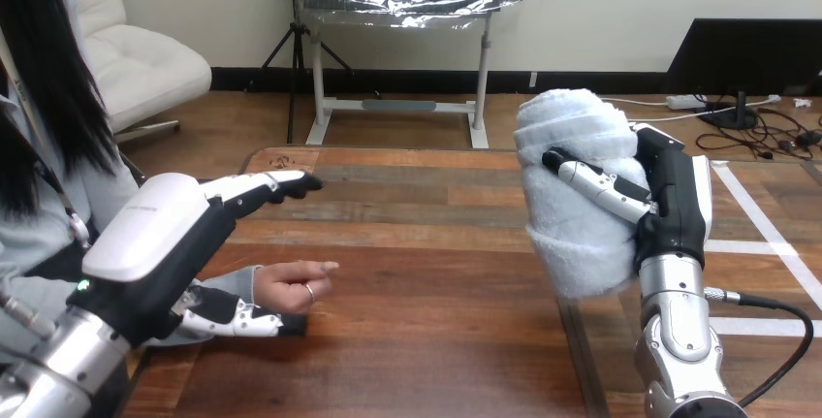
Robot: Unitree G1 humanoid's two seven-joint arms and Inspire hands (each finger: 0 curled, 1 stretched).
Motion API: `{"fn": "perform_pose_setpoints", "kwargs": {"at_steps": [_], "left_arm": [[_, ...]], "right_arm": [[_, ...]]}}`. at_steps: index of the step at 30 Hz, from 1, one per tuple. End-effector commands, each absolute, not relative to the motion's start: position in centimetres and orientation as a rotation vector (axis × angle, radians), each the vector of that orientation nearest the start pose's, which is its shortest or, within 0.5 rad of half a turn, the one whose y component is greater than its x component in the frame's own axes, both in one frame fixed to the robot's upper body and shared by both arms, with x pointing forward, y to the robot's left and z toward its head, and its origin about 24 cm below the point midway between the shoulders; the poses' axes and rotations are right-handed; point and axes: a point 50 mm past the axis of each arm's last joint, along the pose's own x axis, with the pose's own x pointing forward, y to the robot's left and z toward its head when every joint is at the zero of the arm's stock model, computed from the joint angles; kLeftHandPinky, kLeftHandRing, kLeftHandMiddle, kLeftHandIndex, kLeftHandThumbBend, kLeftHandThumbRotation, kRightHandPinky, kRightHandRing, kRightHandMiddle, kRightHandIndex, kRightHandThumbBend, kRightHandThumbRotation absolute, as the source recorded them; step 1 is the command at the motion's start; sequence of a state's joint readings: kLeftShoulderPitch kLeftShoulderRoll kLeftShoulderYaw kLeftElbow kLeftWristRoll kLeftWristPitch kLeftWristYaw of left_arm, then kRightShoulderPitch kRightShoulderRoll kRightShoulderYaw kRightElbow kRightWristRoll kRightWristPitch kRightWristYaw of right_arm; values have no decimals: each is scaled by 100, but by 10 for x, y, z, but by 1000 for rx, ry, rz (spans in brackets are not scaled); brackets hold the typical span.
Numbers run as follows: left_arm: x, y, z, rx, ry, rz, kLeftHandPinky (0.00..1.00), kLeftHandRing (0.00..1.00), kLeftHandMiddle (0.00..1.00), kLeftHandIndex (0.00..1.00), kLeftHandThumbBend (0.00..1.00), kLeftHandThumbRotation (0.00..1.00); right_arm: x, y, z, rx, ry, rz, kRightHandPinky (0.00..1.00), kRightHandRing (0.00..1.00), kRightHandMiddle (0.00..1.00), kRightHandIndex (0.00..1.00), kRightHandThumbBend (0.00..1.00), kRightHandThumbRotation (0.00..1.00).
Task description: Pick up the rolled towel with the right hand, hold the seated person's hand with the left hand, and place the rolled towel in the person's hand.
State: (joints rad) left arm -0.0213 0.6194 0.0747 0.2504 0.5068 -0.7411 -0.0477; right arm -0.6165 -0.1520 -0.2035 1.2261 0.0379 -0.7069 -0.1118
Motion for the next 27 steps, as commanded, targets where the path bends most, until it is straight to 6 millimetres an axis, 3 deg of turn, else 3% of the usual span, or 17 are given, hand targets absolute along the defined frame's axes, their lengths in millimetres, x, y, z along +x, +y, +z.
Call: {"fn": "perform_pose_setpoints", "kwargs": {"at_steps": [1, 14, 27], "left_arm": [[257, 246, 94, 1136, -428, -354, 72, 77, 79, 82, 100, 18], [276, 254, 79, 1151, -317, -356, 72, 77, 78, 81, 100, 13], [290, 259, 62, 1186, -203, -373, 71, 77, 79, 82, 100, 14]], "right_arm": [[354, -188, 68, 3, -292, -202, 26, 30, 39, 39, 71, 0], [355, -188, 71, 13, -310, -211, 26, 31, 39, 38, 71, 0], [354, -190, 72, 3, -323, -208, 26, 32, 40, 39, 70, 0]]}}
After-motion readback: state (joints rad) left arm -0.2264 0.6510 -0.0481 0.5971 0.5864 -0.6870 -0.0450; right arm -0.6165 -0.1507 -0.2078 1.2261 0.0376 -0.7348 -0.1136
